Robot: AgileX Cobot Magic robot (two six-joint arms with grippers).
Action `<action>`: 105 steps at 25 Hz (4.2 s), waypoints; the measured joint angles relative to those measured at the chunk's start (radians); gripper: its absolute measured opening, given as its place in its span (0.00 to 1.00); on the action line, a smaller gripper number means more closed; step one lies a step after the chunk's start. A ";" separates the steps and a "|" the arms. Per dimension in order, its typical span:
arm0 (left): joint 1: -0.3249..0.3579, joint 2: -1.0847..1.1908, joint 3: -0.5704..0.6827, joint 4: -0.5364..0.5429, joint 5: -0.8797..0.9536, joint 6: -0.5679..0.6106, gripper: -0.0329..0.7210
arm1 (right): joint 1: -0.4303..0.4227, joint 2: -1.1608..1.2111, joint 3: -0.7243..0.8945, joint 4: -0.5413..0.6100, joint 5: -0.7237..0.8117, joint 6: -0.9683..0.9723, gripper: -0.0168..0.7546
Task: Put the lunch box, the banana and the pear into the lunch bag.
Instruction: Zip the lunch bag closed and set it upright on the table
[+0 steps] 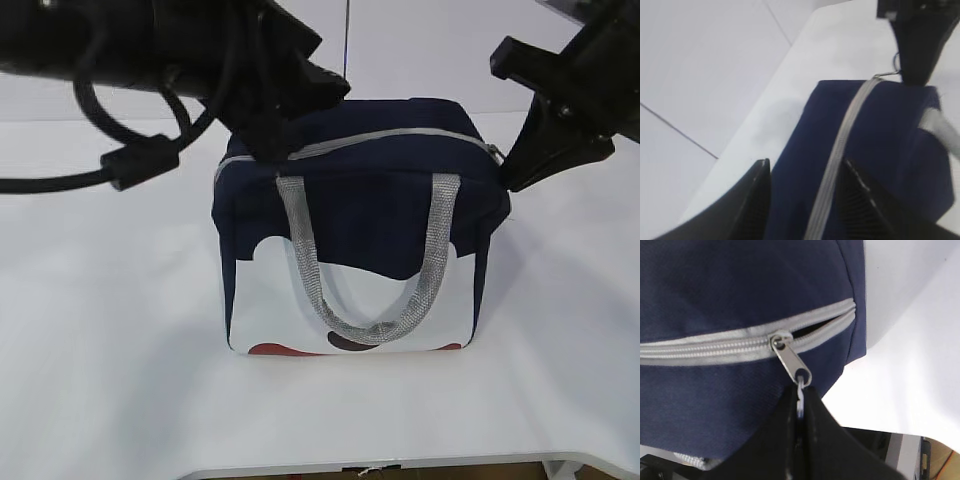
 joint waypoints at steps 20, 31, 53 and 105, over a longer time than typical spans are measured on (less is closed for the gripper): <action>0.000 0.255 -0.339 -0.247 0.588 0.588 0.48 | 0.000 0.000 0.000 0.002 0.000 -0.030 0.05; 0.000 0.292 -0.339 -0.183 0.456 0.596 0.45 | 0.000 0.000 0.000 0.002 0.000 -0.035 0.05; 0.000 0.292 -0.342 -0.127 0.505 0.596 0.03 | -0.041 0.000 0.000 0.138 0.000 0.078 0.05; 0.000 0.292 -0.344 0.075 0.498 0.439 0.03 | -0.244 0.076 0.000 0.371 0.017 0.060 0.05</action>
